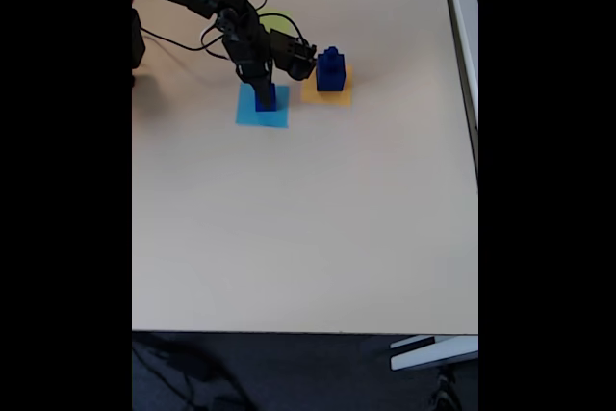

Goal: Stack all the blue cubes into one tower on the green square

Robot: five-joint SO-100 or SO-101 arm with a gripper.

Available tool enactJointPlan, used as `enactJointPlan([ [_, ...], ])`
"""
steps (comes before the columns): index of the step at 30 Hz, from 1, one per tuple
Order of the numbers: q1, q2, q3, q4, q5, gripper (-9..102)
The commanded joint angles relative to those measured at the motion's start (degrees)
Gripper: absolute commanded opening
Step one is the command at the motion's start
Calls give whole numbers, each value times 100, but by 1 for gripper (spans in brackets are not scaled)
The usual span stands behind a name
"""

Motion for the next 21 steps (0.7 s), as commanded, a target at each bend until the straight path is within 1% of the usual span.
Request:
enactJointPlan([
  [1, -70, 545, -53, -132, 79, 23],
  [5, -141, 809, -158, -141, 176, 24],
  [12, -334, 826, -949, -88, 290, 24],
  [21, -686, 316, -2522, 62, 211, 23],
])
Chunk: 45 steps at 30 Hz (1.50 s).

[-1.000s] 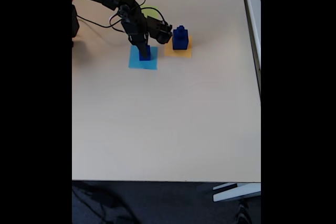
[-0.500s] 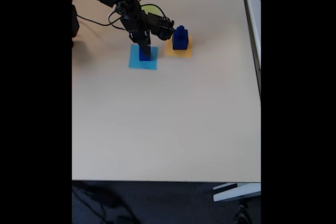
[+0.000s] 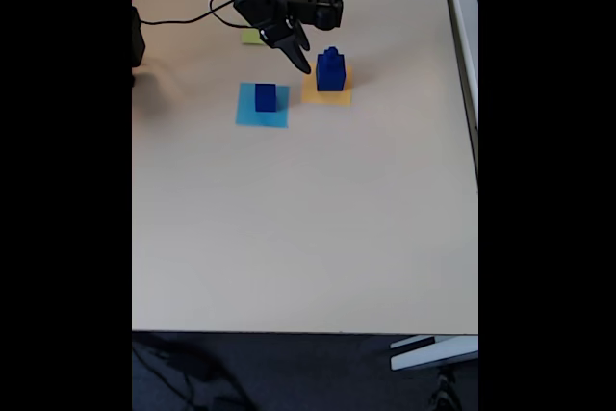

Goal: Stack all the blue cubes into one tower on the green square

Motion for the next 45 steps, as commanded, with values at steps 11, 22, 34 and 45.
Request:
enactJointPlan([
  [11, -536, -756, -1670, 352, 176, 22],
  [22, -650, -1195, -1960, 343, 264, 21],
  [34, -721, -1459, -2030, 264, 396, 19],
  [45, -703, -1723, -2153, 158, 299, 19],
])
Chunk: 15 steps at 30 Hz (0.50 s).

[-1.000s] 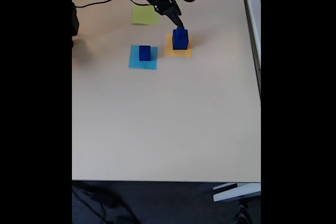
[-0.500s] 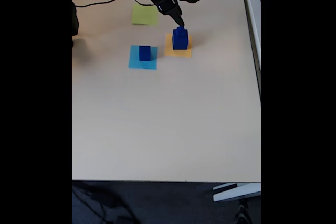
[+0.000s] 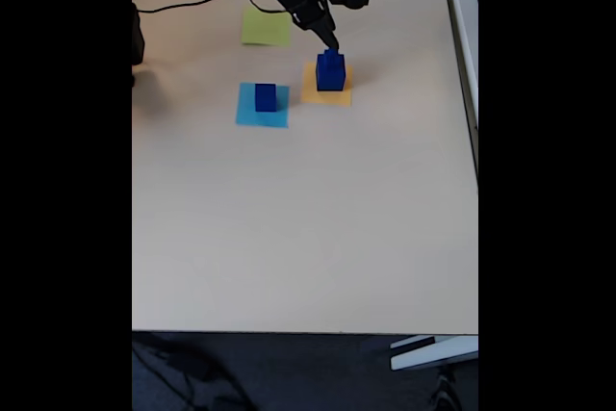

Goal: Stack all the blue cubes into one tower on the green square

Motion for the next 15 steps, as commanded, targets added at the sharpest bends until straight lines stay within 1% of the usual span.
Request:
enactJointPlan([
  [1, 26, 18, -387, -202, -70, 19],
  [15, 141, -62, -246, -404, -237, 18],
])
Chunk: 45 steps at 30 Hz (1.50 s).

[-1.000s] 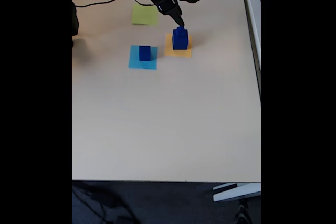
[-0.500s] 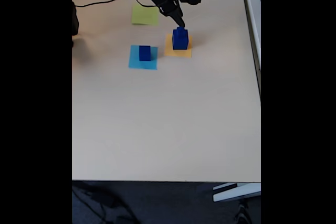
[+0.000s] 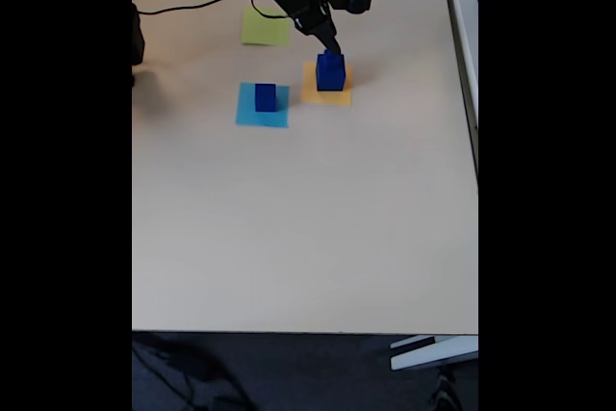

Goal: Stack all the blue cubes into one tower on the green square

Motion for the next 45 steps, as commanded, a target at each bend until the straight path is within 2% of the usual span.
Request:
enactJointPlan([
  [1, 97, 53, -229, -202, -70, 18],
  [45, 158, 149, 352, -360, -176, 13],
])
